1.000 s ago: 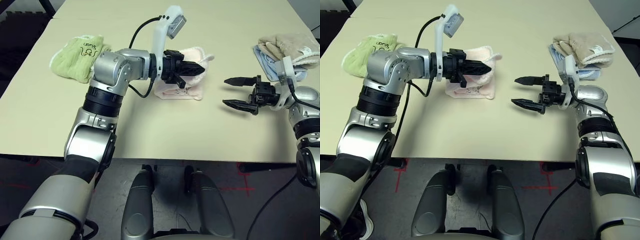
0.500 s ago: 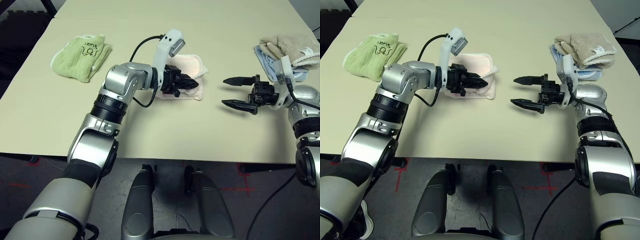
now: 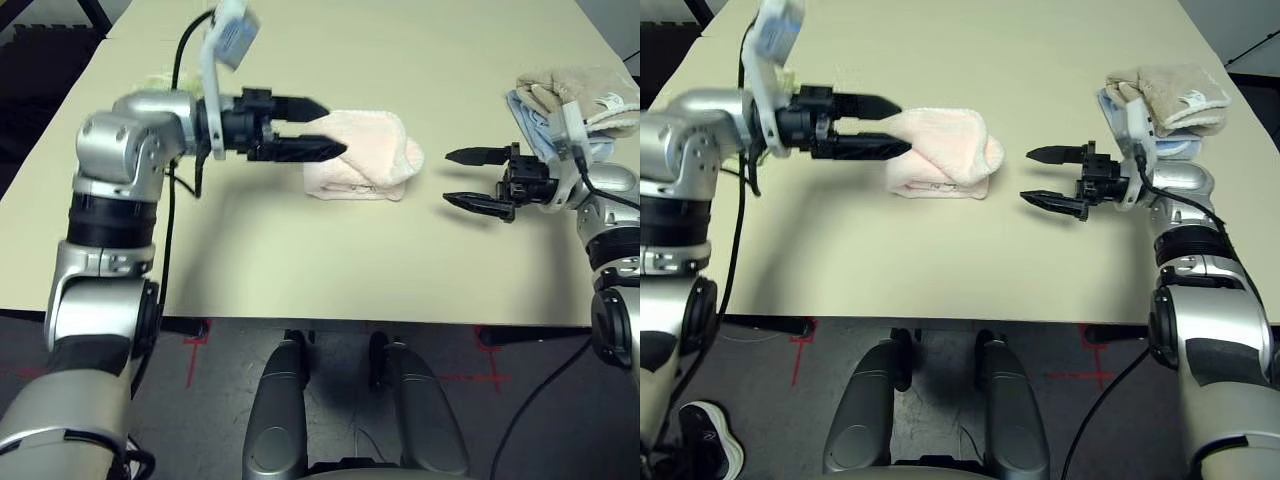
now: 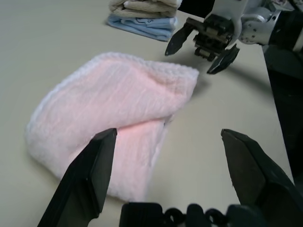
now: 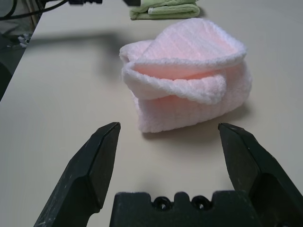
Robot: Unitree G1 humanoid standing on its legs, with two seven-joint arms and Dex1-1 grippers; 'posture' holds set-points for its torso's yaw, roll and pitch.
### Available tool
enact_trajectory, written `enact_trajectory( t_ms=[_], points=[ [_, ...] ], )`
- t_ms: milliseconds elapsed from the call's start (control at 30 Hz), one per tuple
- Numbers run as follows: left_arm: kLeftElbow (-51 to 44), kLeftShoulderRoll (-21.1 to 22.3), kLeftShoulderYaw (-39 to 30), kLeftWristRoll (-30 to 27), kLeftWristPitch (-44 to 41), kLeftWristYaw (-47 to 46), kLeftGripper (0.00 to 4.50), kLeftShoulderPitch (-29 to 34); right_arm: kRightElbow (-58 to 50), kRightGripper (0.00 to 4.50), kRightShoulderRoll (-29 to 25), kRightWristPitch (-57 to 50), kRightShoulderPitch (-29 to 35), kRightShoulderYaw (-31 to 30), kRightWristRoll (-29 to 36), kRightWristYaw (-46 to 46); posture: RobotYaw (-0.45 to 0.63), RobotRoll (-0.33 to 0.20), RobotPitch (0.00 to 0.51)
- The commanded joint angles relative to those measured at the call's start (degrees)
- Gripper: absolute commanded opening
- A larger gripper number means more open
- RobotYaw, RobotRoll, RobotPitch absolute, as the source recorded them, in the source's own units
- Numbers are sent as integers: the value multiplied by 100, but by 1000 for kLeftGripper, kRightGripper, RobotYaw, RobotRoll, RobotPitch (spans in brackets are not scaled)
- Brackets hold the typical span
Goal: Fold the towel and set it aside.
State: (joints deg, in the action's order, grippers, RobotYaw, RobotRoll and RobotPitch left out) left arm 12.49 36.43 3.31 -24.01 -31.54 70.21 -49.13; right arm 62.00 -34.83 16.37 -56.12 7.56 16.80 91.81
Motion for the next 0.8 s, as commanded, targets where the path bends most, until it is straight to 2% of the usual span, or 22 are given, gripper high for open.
enact_trajectory(
  t_ms=[33, 133, 267, 333, 567, 800],
  points=[
    [146, 46, -26, 196, 737, 167, 4461, 298, 42, 4500, -7, -137, -104, 105, 40, 8, 62, 0, 238],
    [327, 134, 49, 324, 1301, 457, 4495, 501, 50, 4390, -20, -149, -127, 104, 26, 40, 58, 0, 239],
    [477, 63, -56, 241, 1543, 574, 4500, 549, -35, 3578, -77, -82, -48, -2, 49, 68, 54, 0, 238],
    [615, 54, -80, 266, 1736, 628, 4500, 543, -88, 2686, -107, -80, 8, -43, 79, 69, 49, 0, 238],
    [870, 49, -98, 315, 2019, 709, 4500, 447, -197, 67, -171, -50, 115, -136, 130, 69, 44, 0, 239],
    [1214, 29, -28, 556, 2824, 881, 4500, 383, -380, 23, -169, 14, 170, -381, 261, 69, 45, 0, 239]
  ],
)
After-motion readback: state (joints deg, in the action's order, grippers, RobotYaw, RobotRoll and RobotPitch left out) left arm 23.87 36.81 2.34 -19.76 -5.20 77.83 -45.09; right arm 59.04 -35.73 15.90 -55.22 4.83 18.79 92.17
